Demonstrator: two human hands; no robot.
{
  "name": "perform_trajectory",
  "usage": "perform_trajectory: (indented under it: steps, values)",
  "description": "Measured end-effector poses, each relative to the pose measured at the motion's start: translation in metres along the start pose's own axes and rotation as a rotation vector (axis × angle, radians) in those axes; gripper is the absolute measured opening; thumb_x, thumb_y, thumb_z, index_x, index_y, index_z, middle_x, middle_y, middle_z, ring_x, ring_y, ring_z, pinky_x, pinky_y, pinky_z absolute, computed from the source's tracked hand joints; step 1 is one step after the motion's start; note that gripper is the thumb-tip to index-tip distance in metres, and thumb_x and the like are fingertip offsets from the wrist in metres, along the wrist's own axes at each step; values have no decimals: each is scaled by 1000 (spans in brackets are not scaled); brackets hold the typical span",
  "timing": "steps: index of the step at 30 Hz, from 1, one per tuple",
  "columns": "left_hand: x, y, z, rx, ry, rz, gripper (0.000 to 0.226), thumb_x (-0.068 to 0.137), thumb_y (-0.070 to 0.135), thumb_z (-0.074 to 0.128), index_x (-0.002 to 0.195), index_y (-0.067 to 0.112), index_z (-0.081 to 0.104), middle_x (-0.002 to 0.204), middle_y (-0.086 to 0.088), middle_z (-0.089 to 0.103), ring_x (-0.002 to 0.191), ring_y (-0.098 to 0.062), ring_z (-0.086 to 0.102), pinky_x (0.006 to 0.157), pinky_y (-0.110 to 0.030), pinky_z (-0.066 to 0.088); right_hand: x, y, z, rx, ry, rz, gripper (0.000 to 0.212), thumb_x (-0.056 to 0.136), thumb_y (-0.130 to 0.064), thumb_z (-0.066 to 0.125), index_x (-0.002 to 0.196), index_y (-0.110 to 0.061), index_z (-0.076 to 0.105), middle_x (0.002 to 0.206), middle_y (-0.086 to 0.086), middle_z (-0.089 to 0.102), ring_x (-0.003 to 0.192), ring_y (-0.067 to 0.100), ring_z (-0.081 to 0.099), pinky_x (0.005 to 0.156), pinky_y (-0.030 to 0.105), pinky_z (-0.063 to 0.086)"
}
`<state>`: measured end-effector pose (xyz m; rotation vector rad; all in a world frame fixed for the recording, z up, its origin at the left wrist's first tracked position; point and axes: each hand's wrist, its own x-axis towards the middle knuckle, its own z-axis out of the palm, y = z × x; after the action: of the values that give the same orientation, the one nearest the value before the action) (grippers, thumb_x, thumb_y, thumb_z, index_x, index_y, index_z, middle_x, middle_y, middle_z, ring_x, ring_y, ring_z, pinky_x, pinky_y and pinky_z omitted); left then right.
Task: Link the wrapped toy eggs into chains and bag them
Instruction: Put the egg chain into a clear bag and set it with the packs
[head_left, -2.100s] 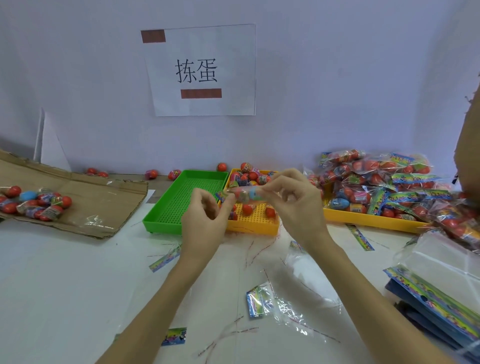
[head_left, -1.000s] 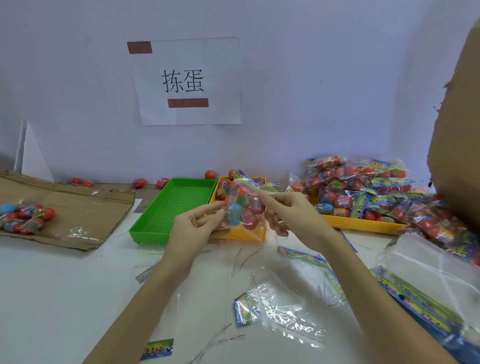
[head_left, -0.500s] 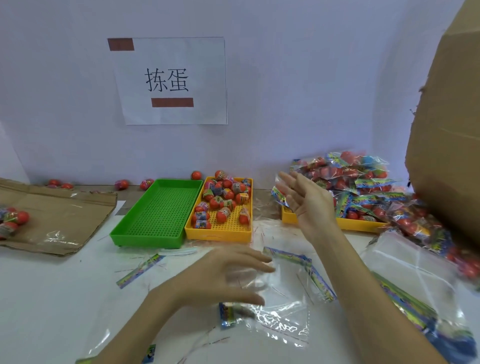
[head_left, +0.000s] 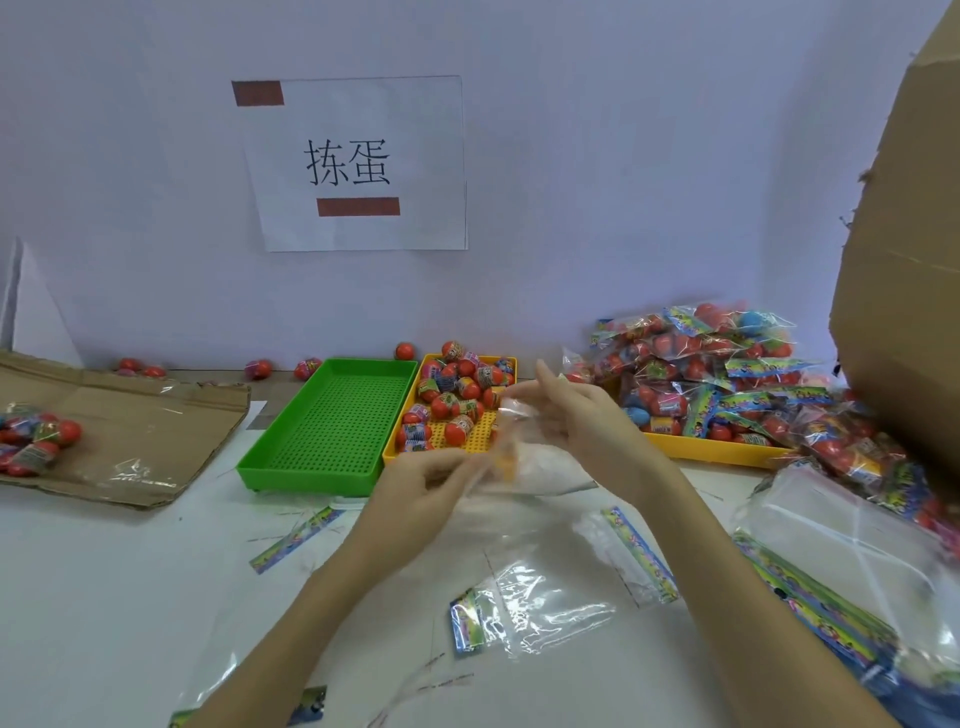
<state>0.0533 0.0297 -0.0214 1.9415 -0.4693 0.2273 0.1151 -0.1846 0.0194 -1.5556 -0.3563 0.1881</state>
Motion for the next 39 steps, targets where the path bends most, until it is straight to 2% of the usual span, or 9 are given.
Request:
perform_trajectory:
  steps: [5,11,16,18,23,29,32,36,39]
  values:
    - [5,0,-10,-389,168,-275,36,103,31,61,93,4,82,92,-12,80,79,-23,76,71,-24,60,-6,-1,1,-162,-313,-84,31,104,-37,60,128,-21,71,122,1,75,115,16,70,96,21,54]
    - [7,1,-15,-610,160,-408,35,94,39,68,82,6,70,73,-8,65,53,-13,51,48,-18,37,-3,4,7,-78,127,-49,19,98,-14,67,113,-8,77,103,13,78,97,30,75,75,41,65]
    - [1,0,-21,406,235,83,23,91,20,78,76,23,61,73,13,59,59,-8,51,57,-17,41,1,6,-4,-137,448,-113,16,100,-15,65,106,-17,80,86,-2,77,77,8,69,61,23,58]
    - [-2,2,-20,527,169,187,25,85,11,78,94,27,61,91,17,58,79,-8,56,67,-17,44,1,7,-4,-128,447,-88,16,101,-17,64,107,-17,80,86,-4,77,78,9,68,64,24,60]
    - [2,0,-17,285,261,44,24,94,3,67,102,24,76,94,17,73,90,-1,63,76,-13,47,0,4,6,-126,364,-71,15,100,-15,65,101,-19,79,86,4,76,72,10,68,62,25,60]
    - [2,1,-21,39,288,-110,17,102,40,63,101,26,73,60,-1,73,47,-22,68,58,-40,60,-4,0,15,-100,121,-51,13,99,-17,68,103,-17,79,83,-1,77,71,13,72,60,25,57]
    - [2,1,-19,64,394,-168,45,88,71,66,106,31,72,71,4,75,60,-20,71,60,-37,58,-5,0,18,-107,-1,-34,15,100,-18,66,106,-17,80,92,6,78,79,22,76,62,26,58]
    - [5,6,-17,-304,349,-188,14,93,36,75,101,26,82,87,4,80,79,-10,75,60,-22,57,-6,2,20,-168,-142,2,19,102,-23,64,114,-18,77,101,6,79,85,25,77,66,31,61]
    - [5,5,-18,-345,423,-175,8,95,21,76,98,18,82,85,-3,81,80,-20,78,64,-28,60,-2,7,32,-298,105,-73,29,95,-27,73,120,-14,69,97,-1,77,82,12,74,70,31,63]
